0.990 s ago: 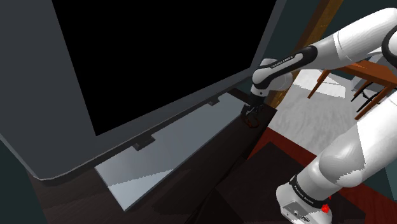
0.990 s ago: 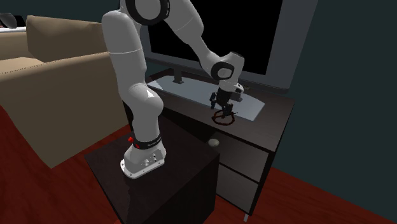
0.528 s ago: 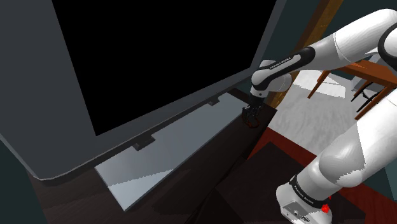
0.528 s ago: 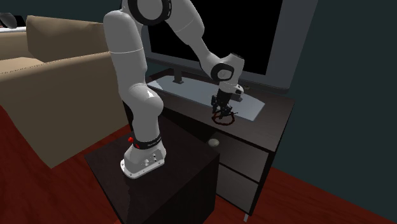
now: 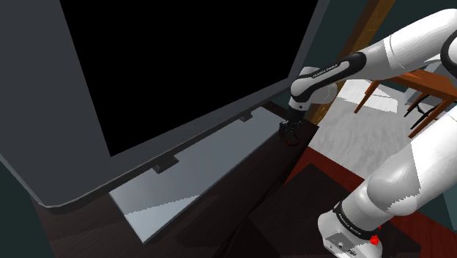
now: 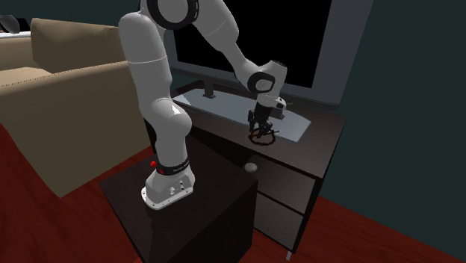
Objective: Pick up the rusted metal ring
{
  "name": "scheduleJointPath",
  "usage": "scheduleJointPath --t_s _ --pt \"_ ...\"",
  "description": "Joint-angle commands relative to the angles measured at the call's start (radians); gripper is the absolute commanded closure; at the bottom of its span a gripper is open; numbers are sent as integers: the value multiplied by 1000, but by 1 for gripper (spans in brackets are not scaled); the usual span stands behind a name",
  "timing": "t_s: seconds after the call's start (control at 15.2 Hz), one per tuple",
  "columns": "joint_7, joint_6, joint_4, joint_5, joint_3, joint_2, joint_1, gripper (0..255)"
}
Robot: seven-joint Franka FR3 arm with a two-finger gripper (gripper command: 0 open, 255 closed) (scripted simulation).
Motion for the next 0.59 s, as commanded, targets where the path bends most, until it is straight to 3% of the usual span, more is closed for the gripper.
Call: scheduleJointPath --t_s 0.0,0.53 --pt "9 -30 7 -11 0 -24 -2 255" --pt "41 -147 44 -42 5 -109 -7 255"
